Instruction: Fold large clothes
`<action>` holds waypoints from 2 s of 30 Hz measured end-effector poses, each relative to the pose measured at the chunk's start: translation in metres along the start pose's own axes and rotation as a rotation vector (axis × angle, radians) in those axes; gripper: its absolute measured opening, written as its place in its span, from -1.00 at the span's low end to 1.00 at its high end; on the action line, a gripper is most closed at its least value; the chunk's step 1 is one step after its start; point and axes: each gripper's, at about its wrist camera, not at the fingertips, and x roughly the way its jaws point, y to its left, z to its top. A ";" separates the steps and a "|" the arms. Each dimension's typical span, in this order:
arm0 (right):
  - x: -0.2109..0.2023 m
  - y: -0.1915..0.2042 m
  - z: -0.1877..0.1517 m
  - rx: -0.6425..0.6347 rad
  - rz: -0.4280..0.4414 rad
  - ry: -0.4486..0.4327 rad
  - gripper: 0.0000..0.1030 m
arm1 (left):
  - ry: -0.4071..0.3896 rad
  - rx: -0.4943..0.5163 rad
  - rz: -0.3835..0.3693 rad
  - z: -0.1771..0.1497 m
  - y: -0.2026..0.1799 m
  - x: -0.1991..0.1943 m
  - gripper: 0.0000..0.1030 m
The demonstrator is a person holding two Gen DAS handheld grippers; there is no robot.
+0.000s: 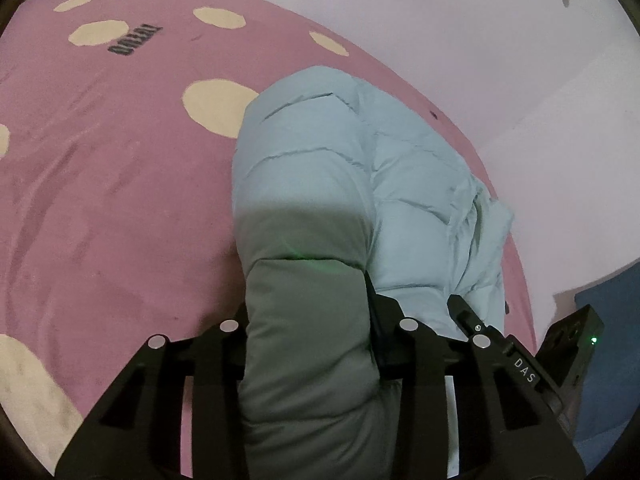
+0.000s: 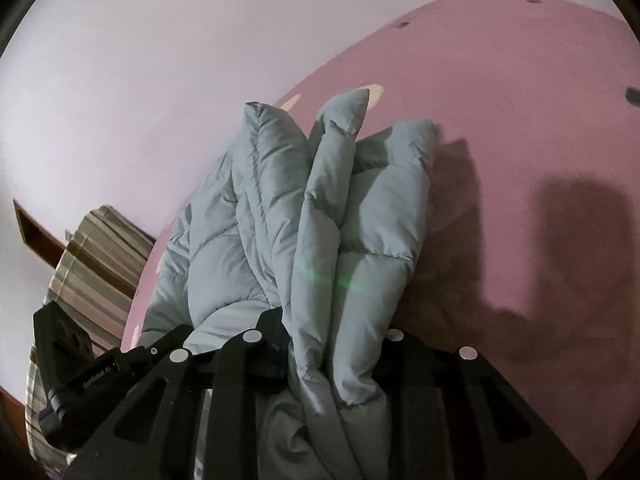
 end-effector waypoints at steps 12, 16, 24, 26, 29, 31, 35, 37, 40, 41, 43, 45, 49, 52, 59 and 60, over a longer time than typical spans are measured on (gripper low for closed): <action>0.051 0.073 0.024 -0.099 0.123 -0.002 -0.54 | -0.142 -0.031 0.042 0.065 0.040 -0.045 -0.31; 0.077 0.086 0.036 -0.097 0.157 0.007 -0.54 | -0.168 -0.041 0.059 0.094 0.059 -0.038 -0.31; 0.127 0.086 0.041 -0.067 0.137 0.066 -0.54 | -0.125 -0.071 0.102 0.122 0.098 0.004 -0.31; 0.138 0.082 0.036 -0.052 0.123 0.082 -0.54 | -0.109 -0.079 0.111 0.121 0.104 0.015 -0.30; 0.151 0.076 0.032 -0.035 0.110 0.100 -0.52 | -0.115 -0.047 0.133 0.113 0.107 0.024 -0.26; 0.156 0.073 0.029 -0.027 0.113 0.108 -0.51 | -0.119 -0.034 0.142 0.111 0.106 0.026 -0.23; 0.159 0.068 0.027 -0.021 0.109 0.116 -0.48 | -0.123 -0.027 0.149 0.109 0.108 0.031 -0.21; 0.169 0.075 0.031 -0.015 0.106 0.119 -0.47 | -0.124 -0.025 0.149 0.108 0.108 0.031 -0.20; 0.173 0.074 0.033 -0.004 0.107 0.121 -0.45 | -0.125 -0.019 0.151 0.106 0.107 0.031 -0.19; 0.179 0.072 0.035 -0.001 0.106 0.120 -0.44 | -0.125 -0.018 0.151 0.106 0.108 0.031 -0.19; 0.182 0.070 0.036 -0.001 0.102 0.120 -0.43 | -0.125 -0.019 0.151 0.105 0.107 0.030 -0.19; 0.182 0.069 0.036 0.001 0.100 0.120 -0.41 | -0.125 -0.018 0.152 0.105 0.107 0.029 -0.18; 0.182 0.063 0.037 0.018 0.107 0.126 -0.35 | -0.122 -0.014 0.152 0.104 0.108 0.029 -0.11; 0.179 0.060 0.037 0.024 0.106 0.129 -0.24 | -0.120 -0.016 0.144 0.105 0.108 0.027 -0.07; 0.168 0.058 0.035 0.021 0.089 0.115 -0.05 | -0.126 -0.011 0.139 0.101 0.107 0.019 -0.03; 0.166 0.058 0.035 0.022 0.088 0.113 -0.01 | -0.127 -0.013 0.137 0.101 0.107 0.018 -0.02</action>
